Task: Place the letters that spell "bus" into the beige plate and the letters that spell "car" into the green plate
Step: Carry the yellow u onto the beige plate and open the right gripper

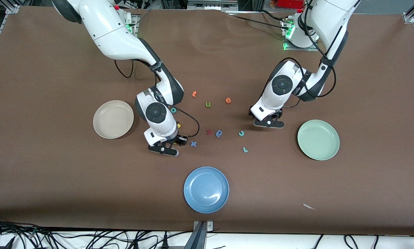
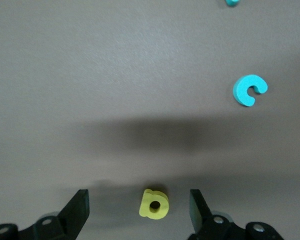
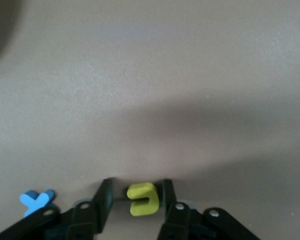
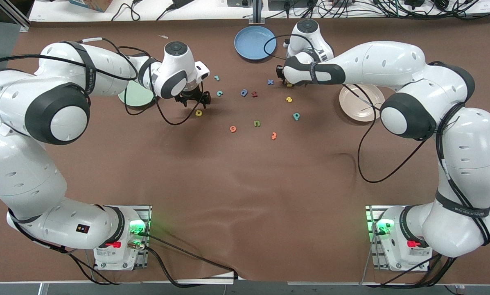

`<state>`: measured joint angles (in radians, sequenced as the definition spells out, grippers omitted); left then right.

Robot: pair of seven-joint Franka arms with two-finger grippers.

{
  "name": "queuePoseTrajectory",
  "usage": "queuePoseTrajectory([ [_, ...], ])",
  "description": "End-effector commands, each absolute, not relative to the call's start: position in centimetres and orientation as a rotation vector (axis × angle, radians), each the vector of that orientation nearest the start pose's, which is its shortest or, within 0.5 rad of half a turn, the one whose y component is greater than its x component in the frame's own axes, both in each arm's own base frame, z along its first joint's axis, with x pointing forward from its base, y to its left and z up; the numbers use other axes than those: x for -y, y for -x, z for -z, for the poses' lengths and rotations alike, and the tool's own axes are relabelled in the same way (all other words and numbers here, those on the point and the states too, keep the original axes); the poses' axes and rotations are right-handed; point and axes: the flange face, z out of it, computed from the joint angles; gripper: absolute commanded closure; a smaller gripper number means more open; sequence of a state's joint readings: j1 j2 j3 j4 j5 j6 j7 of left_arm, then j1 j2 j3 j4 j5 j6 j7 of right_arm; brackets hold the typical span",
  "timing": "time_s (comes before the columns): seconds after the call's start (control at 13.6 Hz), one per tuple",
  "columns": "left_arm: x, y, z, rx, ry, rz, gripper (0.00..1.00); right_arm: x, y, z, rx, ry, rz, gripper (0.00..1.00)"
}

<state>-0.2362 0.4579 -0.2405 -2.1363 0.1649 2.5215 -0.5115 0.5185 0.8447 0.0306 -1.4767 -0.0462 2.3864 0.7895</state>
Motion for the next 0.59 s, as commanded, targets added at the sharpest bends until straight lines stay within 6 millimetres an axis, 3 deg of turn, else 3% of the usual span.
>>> queuePoseTrajectory([
  [0.0,27.1,-50.0,-18.0,-0.108,3.12,-0.095,0.15,-37.5,-61.8,-17.4,-0.332,3.123,0.084,0.79],
  [0.07,27.1,-50.0,-17.9,-0.11,3.12,-0.097,0.18,-37.1,-61.9,-17.4,-0.334,3.131,0.078,0.88],
  [0.22,27.1,-50.0,-17.9,-0.11,3.12,-0.1,0.23,-36.9,-62.0,-18.2,-0.331,3.152,0.065,0.91],
  [0.37,27.9,-49.5,-17.6,-0.092,3.14,-0.128,0.29,-35.2,-62.9,-21.4,-0.336,3.201,0.08,0.91],
  [0.51,27.9,-49.4,-17.1,-0.088,3.141,-0.142,0.33,-31.5,-63.6,-24.9,-0.259,3.283,0.013,0.9],
])
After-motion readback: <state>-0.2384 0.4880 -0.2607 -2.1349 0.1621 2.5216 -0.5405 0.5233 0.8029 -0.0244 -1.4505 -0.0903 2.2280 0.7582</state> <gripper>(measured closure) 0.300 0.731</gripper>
